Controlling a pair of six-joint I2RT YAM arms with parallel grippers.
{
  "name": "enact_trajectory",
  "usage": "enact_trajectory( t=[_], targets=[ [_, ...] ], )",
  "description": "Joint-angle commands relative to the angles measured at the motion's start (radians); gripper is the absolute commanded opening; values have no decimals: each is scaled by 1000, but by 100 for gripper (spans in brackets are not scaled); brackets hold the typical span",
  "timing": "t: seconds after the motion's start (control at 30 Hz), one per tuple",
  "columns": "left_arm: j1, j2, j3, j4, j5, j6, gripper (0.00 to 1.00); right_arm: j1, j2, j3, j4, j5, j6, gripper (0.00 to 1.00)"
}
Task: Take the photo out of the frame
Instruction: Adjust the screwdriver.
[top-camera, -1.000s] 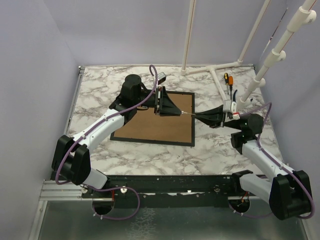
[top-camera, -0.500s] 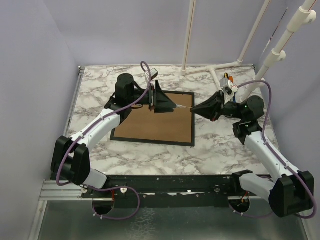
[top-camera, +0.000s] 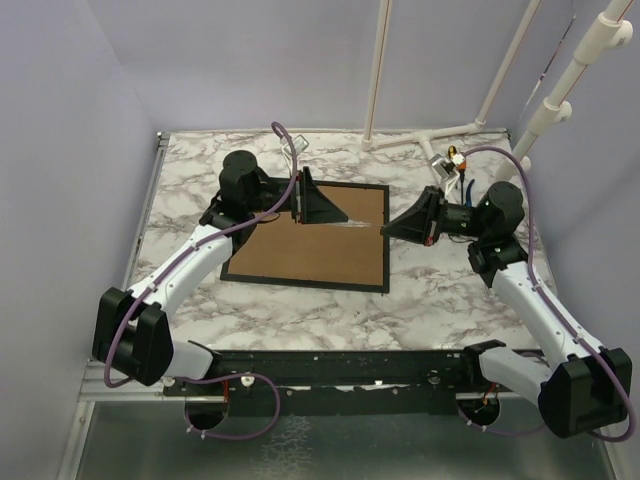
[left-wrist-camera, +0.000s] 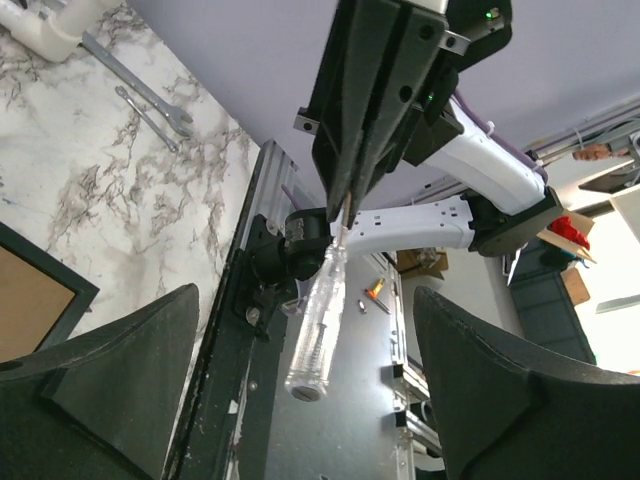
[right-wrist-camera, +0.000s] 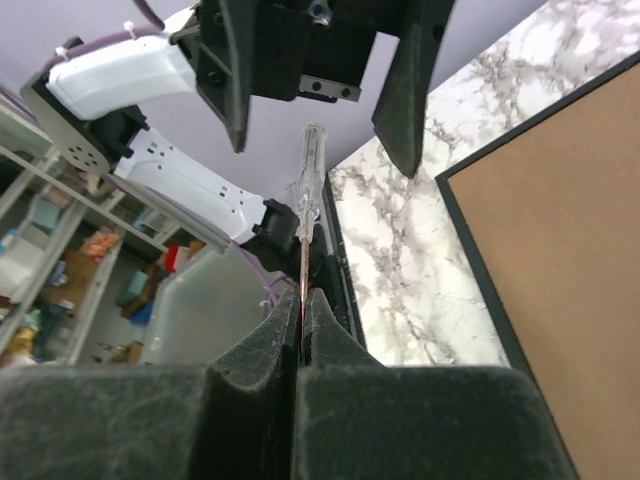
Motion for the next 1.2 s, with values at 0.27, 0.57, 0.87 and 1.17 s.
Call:
enact_trajectory(
  t=[0.27, 0.57, 0.87, 1.17],
  targets=[
    [-57, -44, 11, 33, 14, 43, 76, 7, 40, -15, 164, -35, 254, 1],
    [-78, -41, 25, 43, -2, 30, 68, 7, 54, -33, 174, -31, 250, 1],
    [-82, -43, 28, 54, 0, 16, 56, 7, 64, -41, 175, -29, 248, 1],
    [-83, -46, 25, 61, 2, 11, 39, 7, 70, -45, 189, -20, 259, 1]
  ],
)
